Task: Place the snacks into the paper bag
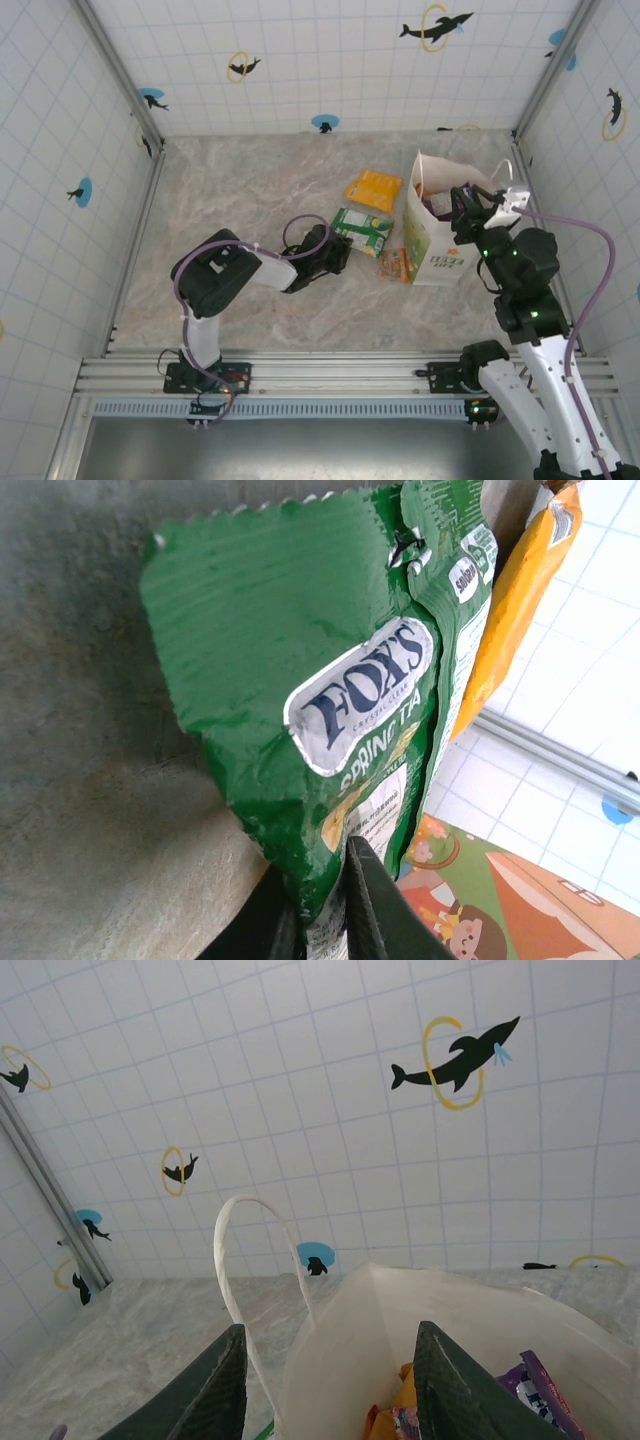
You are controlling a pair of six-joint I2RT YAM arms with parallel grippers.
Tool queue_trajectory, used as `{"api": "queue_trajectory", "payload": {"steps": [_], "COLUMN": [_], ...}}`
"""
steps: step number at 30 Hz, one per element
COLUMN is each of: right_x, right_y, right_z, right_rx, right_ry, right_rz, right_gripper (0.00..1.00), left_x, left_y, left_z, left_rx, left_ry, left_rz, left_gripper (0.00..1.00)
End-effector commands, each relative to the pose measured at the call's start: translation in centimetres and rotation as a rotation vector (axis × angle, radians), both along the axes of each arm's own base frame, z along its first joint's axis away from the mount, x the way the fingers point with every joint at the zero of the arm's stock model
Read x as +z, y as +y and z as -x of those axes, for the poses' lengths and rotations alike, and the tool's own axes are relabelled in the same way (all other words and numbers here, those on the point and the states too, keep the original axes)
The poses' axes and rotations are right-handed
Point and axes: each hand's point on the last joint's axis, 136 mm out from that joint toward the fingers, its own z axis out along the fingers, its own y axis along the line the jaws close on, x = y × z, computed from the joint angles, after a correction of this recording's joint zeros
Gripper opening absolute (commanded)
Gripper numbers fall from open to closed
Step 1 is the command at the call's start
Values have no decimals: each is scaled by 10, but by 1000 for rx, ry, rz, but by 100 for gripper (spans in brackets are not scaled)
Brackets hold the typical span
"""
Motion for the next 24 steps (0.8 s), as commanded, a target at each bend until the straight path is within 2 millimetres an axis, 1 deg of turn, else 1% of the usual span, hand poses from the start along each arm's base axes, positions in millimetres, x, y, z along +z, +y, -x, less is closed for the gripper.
{"api": "queue_trajectory", "payload": {"steps": [1,4,9,16,24], "right_x": [-9,-9,-5,-2,8], "right_y": [-3,-4,-6,-3,1], "right_z": [1,2,3,3,2], "right_rx": [-12,-20,-25,-10,9], "right_ry": [12,1,-8,-19,-34], "right_rz": [1,-2,10,10,23], "right_gripper": [47,46,47,47,47], "left_x": [4,7,14,35,45], "left_y": [-4,-3,4,13,42], "left_z": [-4,-3,0,8,30], "left_rx": [-1,-16,-33,-110,-227], "left_ry": [-29,-35,-65,-138,-203], "left_rz": [-2,-22,-75,-167,-355], "left_gripper": [9,0,0,0,0]}}
